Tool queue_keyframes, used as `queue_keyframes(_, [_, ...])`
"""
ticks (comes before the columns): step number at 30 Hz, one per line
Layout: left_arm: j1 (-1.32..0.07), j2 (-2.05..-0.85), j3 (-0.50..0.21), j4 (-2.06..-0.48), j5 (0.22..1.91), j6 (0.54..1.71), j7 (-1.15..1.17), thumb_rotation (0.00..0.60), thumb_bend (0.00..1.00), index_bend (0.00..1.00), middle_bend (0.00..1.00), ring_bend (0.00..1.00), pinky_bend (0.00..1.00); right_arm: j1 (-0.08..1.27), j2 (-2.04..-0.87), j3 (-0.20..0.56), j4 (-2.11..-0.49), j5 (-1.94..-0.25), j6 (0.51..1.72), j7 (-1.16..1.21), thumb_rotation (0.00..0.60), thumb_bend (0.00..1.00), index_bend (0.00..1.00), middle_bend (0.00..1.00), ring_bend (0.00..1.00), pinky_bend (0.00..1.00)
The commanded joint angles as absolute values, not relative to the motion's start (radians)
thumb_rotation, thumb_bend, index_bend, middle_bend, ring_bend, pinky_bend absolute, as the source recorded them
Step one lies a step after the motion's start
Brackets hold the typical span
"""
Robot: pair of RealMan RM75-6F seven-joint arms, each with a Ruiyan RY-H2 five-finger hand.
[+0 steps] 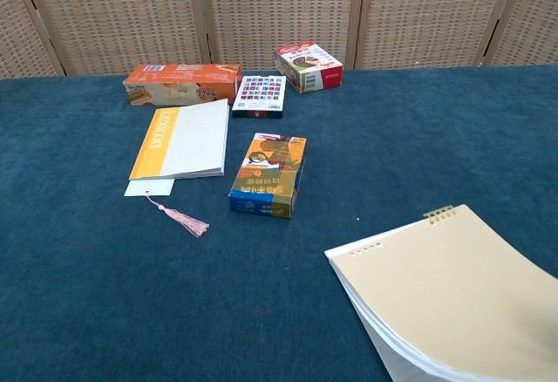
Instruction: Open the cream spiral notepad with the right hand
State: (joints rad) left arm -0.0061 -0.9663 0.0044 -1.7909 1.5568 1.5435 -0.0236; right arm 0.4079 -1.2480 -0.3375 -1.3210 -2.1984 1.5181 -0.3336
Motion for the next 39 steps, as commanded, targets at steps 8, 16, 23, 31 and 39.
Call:
queue_keyframes(8, [-0.005,-0.966,0.005,-1.79,1.558,1.545,-0.025,0.6,0.0,0.0,0.0,0.0,0.0,0.403,-1.208,-0.302,-1.357,-2.208,1.532,-0.342,0.6,0.64,0.66,0.67,0.57,0.58])
queue_keyframes(16, [-0.007,-0.968,0.005,-1.79,1.556,1.542,-0.021,0.6,0.0,0.0,0.0,0.0,0.0,0.438,-1.177,-0.189,-1.382,-2.098,1.529,-0.301,0.6,0.64,0.66,0.67,0.57,0.58])
queue_keyframes(23, [-0.01,-0.97,0.002,-1.795,1.549,1.535,-0.009,0.6,0.0,0.0,0.0,0.0,0.0,0.508,-1.138,-0.05,-1.464,-1.909,1.396,-0.299,0.6,0.65,0.66,0.67,0.57,0.58])
queue_keyframes(31, [-0.016,-0.966,-0.007,-1.797,1.523,1.522,-0.019,0.6,0.0,0.0,0.0,0.0,0.0,0.622,-1.167,0.087,-1.485,-1.757,1.183,-0.477,0.6,0.64,0.66,0.67,0.57,0.58])
queue_keyframes(39, [-0.039,-0.959,-0.028,-1.808,1.463,1.476,-0.015,0.6,0.0,0.0,0.0,0.0,0.0,0.742,-1.29,0.194,-1.397,-1.563,0.986,-0.641,0.6,0.64,0.66,0.67,0.57,0.58])
